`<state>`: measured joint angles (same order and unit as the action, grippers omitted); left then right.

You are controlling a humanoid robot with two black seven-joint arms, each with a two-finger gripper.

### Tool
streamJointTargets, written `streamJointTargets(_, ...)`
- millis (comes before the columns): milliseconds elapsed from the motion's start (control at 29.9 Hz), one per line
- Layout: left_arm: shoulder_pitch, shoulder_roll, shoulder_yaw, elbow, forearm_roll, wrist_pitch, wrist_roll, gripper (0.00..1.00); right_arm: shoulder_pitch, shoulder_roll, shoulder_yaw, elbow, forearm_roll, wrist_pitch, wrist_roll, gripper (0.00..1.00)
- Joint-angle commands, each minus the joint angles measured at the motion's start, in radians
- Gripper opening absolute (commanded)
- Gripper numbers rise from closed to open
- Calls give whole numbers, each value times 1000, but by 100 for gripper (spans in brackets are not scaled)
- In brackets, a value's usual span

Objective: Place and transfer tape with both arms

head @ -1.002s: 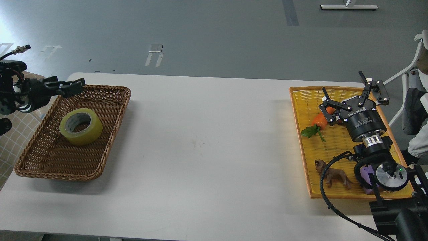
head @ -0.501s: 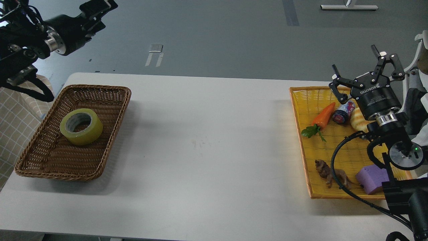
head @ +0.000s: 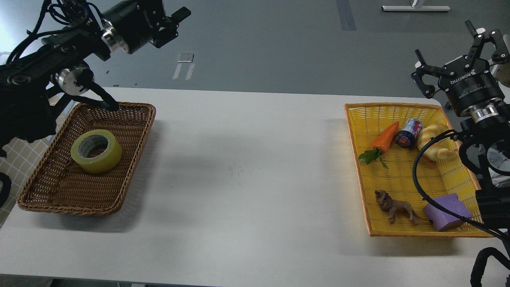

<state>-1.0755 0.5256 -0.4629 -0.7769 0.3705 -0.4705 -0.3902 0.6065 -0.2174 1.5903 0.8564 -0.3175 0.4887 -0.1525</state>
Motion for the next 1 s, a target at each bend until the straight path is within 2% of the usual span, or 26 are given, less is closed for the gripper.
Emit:
streamJointTargets(0,58,-52,-103,-1,-15,-18,1,98,59,-11,-56,-51,0,0,-1,100)
streamJointTargets(234,172,-147,-307,-1,-15,-18,1,98,105,19,-81,-91,-2,0,13,100)
streamJointTargets(434,239,-180,-393,-1,-16,-18,1,98,105,62,-93,-82,-2,0,16,100)
streamJointTargets(568,302,-203,-428,-1,-33,-18,1,98,96,105,-95,-79,1,0,31,100)
streamJointTargets(802,353,-234,-434,-16,-100,-18,4,98,88,208,-99,-92,-2,0,24,100)
streamJointTargets(969,367,-254,-436,-48,-133,-18,10,98,87,217,-145,-92,0,0,24,100)
